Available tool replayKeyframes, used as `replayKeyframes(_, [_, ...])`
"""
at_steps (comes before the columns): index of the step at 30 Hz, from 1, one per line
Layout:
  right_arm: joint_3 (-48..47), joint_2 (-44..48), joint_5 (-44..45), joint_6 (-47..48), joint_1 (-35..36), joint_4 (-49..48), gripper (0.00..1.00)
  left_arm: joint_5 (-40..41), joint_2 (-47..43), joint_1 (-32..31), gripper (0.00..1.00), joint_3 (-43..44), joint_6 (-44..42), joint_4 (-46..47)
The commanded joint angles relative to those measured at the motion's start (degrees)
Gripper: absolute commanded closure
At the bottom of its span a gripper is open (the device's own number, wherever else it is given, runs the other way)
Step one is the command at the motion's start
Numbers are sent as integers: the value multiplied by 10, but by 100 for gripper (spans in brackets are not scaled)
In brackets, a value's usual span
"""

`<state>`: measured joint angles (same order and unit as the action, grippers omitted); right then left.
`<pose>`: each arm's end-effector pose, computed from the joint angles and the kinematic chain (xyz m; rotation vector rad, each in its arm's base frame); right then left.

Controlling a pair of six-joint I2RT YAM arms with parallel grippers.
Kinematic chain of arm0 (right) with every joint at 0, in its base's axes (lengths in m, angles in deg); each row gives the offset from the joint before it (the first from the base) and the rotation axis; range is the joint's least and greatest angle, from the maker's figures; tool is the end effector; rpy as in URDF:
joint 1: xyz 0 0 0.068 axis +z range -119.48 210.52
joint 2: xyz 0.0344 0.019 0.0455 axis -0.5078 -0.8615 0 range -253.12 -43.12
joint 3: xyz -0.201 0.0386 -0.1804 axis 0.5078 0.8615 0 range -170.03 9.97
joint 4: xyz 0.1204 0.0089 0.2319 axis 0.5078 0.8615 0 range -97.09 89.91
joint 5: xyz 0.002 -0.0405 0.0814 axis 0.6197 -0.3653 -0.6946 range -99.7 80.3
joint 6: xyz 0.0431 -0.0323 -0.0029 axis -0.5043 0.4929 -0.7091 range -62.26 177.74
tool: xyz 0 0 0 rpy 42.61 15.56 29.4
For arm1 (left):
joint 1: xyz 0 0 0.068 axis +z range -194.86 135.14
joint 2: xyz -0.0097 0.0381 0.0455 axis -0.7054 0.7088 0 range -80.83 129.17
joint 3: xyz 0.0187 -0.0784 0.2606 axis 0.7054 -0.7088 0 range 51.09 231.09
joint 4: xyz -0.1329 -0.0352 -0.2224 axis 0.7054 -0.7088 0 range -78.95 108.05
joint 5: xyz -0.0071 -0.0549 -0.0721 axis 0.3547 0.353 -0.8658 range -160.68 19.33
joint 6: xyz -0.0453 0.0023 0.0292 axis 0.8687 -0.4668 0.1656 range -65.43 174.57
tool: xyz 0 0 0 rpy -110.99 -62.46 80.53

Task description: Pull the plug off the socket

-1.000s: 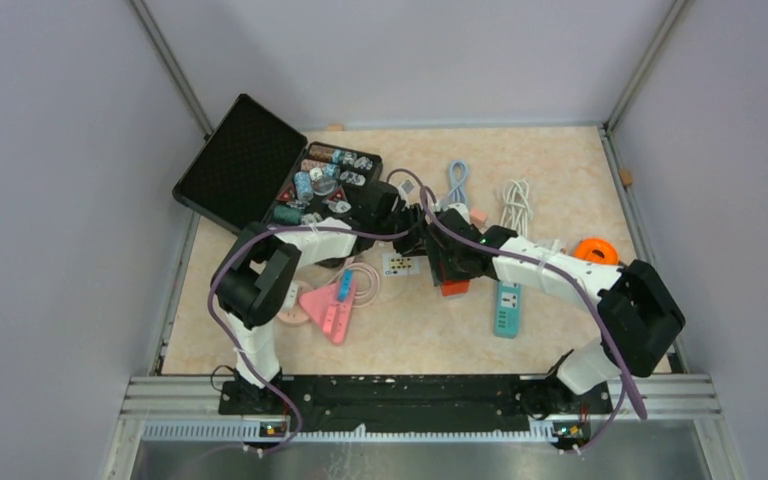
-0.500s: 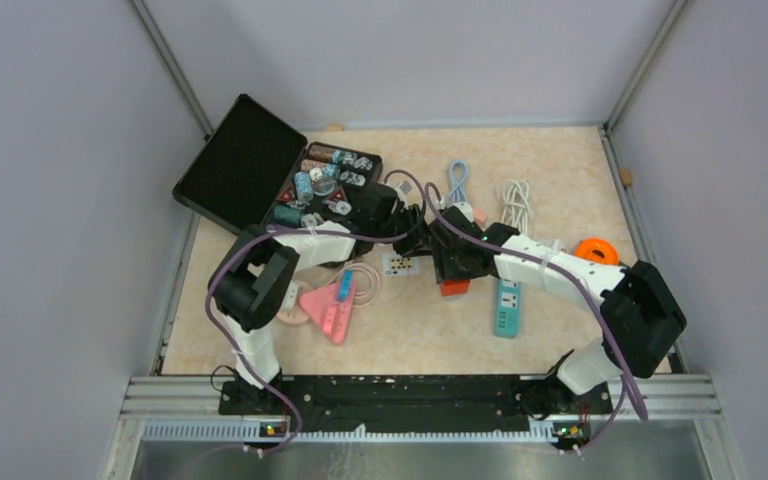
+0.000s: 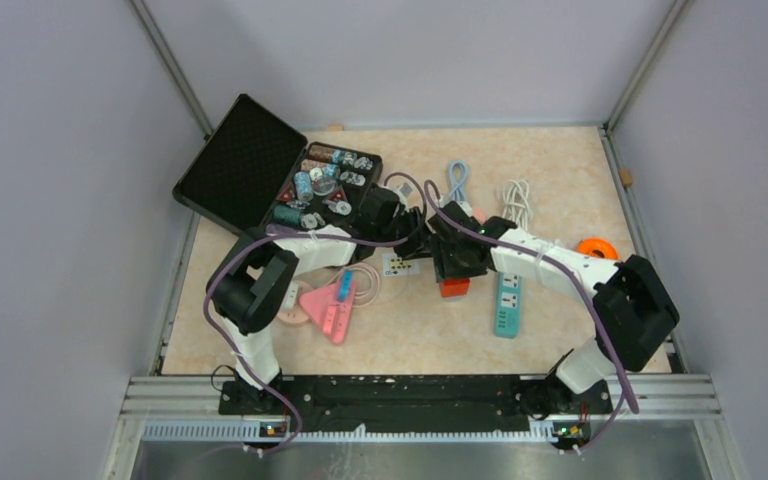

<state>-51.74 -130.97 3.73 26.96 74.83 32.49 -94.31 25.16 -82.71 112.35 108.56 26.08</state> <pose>0.2213 0.2045 0.2241 -0.2467 2.6533 0.1004 0.3027 -0.2533 0.1738 -0.0904 2.4923 -1.2550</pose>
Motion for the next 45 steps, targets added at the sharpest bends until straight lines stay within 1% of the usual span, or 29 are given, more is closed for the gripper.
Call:
replayKeyframes(1, [-46,2,-110,13,-10,-46,100,110,64,-2,62,-59,-32,-134])
replayKeyframes(5, [-57,-12,-86,14,-14,-29,100,88,75,-2,63,-70,-16,-113])
replayKeyframes(8, [-42,8,-69,13,-14,-47,100,88,76,-2,63,-74,-13,-108])
replayKeyframes(11, [1,47,-66,26,-13,-96,100,90,74,-2,63,-74,-13,-110])
replayKeyframes(13, [40,80,-109,69,-12,-152,100,91,75,-2,63,-75,-14,-111])
replayKeyframes(14, [51,93,-113,76,-11,-169,100,90,75,-2,63,-75,-14,-111])
replayKeyframes(16, [59,106,-102,78,-11,-178,100,90,77,-2,64,-75,-14,-112])
replayKeyframes(19, [34,89,-60,60,-11,-150,100,90,79,-2,64,-75,-14,-113])
replayKeyframes(22, [-20,44,-3,18,-10,-77,100,91,80,-2,64,-75,-14,-114])
replayKeyframes(24, [-46,15,24,0,-11,-40,100,92,80,-1,64,-75,-14,-115])
replayKeyframes(25, [-52,11,20,0,-11,-35,100,92,80,-1,64,-75,-14,-116])
replayKeyframes(27, [-51,16,-10,14,-11,-44,100,92,81,-1,64,-76,-14,-117])
replayKeyframes(31, [-21,60,-104,60,-11,-103,100,93,81,-1,65,-75,-15,-120])
replayKeyframes(33, [-10,79,-119,75,-13,-118,100,96,81,-1,65,-75,-17,-123])
replayKeyframes(35, [-2,89,-107,78,-15,-121,100,97,80,-1,65,-75,-18,-124])
replayKeyframes(39, [1,81,-53,57,-16,-116,100,98,80,-1,65,-75,-17,-124])
replayKeyframes(41, [-7,66,-25,45,-15,-107,100,98,81,-1,65,-74,-17,-124])
replayKeyframes(45, [-30,25,-5,54,-15,-84,100,96,84,-1,65,-74,-16,-123])
